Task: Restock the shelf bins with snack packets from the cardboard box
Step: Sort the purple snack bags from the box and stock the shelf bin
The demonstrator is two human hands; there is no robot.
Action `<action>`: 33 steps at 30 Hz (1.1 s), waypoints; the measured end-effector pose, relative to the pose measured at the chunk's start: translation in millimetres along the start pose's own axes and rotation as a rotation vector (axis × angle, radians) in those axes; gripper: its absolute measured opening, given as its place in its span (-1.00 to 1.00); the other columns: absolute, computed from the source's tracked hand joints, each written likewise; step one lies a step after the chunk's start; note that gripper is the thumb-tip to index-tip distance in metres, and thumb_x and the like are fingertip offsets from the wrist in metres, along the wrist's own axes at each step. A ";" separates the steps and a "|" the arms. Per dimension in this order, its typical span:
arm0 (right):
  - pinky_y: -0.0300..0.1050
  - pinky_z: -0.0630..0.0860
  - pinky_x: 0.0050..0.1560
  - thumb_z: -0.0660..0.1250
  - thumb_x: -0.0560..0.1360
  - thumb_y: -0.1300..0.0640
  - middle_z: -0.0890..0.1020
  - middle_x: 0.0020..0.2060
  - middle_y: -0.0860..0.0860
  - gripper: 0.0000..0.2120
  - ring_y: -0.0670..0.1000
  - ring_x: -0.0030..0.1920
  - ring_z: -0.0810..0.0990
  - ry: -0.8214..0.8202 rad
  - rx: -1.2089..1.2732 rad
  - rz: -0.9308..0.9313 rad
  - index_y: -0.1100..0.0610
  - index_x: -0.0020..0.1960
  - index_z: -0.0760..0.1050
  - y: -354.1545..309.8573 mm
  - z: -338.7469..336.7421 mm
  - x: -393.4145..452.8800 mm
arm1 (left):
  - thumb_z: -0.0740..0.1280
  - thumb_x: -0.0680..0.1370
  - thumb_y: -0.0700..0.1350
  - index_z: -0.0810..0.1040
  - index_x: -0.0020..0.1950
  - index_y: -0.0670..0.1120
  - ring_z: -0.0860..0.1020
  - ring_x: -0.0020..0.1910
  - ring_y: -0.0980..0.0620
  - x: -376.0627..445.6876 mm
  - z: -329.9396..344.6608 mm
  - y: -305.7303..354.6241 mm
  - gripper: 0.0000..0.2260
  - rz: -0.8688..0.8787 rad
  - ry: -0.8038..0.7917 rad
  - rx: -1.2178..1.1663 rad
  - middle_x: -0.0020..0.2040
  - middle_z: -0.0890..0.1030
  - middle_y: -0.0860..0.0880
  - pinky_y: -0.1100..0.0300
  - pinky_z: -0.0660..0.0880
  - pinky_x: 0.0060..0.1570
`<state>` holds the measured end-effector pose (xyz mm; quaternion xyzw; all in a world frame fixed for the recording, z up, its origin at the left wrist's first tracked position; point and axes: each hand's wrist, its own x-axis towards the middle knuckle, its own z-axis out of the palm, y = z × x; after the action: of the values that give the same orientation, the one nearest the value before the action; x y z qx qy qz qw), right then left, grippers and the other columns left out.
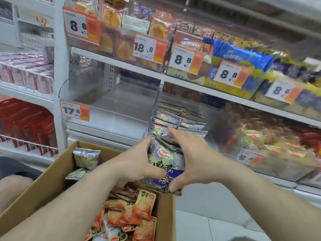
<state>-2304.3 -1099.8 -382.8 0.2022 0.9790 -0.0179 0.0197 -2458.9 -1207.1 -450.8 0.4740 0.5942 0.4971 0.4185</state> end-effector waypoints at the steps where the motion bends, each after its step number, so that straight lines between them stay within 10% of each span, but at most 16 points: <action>1: -0.15 0.15 0.47 0.61 0.08 -0.32 0.26 0.50 -0.07 0.35 -0.02 0.48 0.21 -0.008 -0.023 -0.003 -0.01 0.59 -0.13 6.2 -4.6 -1.9 | 0.55 0.30 -0.32 0.40 0.29 0.01 0.68 0.02 -0.03 7.6 5.0 6.4 -0.36 0.022 -0.038 0.024 0.05 0.69 -0.04 -0.01 0.62 0.06; 6: -0.24 0.38 0.30 0.65 0.07 -0.21 0.41 0.40 -0.19 0.23 -0.17 0.33 0.42 -0.056 0.259 0.134 -0.07 0.56 0.05 42.9 -19.6 -12.7 | 0.51 0.26 -0.23 0.40 0.19 0.09 0.63 -0.06 0.19 43.1 26.9 36.9 -0.42 0.134 -0.162 0.210 0.01 0.65 0.05 0.20 0.58 -0.06; 11: -0.23 0.54 0.12 0.69 0.11 -0.05 0.59 0.09 -0.24 -0.08 -0.24 0.07 0.58 -0.068 0.408 0.170 -0.13 0.36 0.31 73.7 -34.2 -16.6 | 0.50 0.22 -0.15 0.36 0.26 0.11 0.67 0.03 -0.04 79.6 42.2 53.3 -0.34 0.127 -0.215 0.224 0.05 0.66 -0.04 -0.11 0.61 0.07; 15: -0.09 0.63 0.00 0.68 0.16 0.05 0.69 -0.12 -0.13 -0.48 -0.16 -0.12 0.67 -0.052 0.433 0.271 -0.07 0.03 0.53 88.3 -45.9 -14.6 | 0.56 0.31 -0.19 0.20 0.48 0.07 0.63 0.10 0.06 104.9 50.4 62.0 -0.16 0.128 -0.186 0.250 0.25 0.53 0.06 0.02 0.61 0.09; 21: -0.07 0.49 -0.23 0.57 0.18 -0.17 0.59 -0.17 -0.02 -0.46 0.07 -0.16 0.58 0.179 -0.165 0.573 0.09 -0.07 0.40 125.8 -61.1 7.9 | 0.44 0.50 0.04 0.33 0.46 0.03 0.43 0.30 0.09 140.7 44.1 58.7 -0.44 0.225 0.206 0.537 0.35 0.38 0.05 0.17 0.43 0.20; 24: -0.04 0.39 -0.14 0.46 0.36 0.03 0.58 0.00 0.09 -0.61 0.18 0.04 0.58 0.281 -0.569 0.543 0.11 0.00 0.30 138.3 -53.5 25.6 | 0.31 0.56 0.16 0.59 0.13 0.11 0.28 0.41 0.02 153.2 37.9 41.2 -0.77 0.263 0.292 0.894 0.35 0.41 0.06 0.09 0.24 0.36; 33: 0.12 0.36 0.28 0.33 0.47 0.18 0.58 0.17 0.15 -0.65 0.23 0.21 0.51 0.143 -0.793 0.572 0.13 0.25 0.49 176.2 -13.0 124.8 | 0.34 0.47 0.26 0.61 -0.13 0.15 -0.25 0.58 -0.08 166.9 37.3 18.9 -0.79 0.216 -0.123 1.341 0.62 0.02 0.04 -0.30 -0.30 0.47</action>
<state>-2349.4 -888.2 -380.3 0.4405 0.8147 0.3758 0.0321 -2453.4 -1035.3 -442.2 0.7151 0.6981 0.0327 0.0153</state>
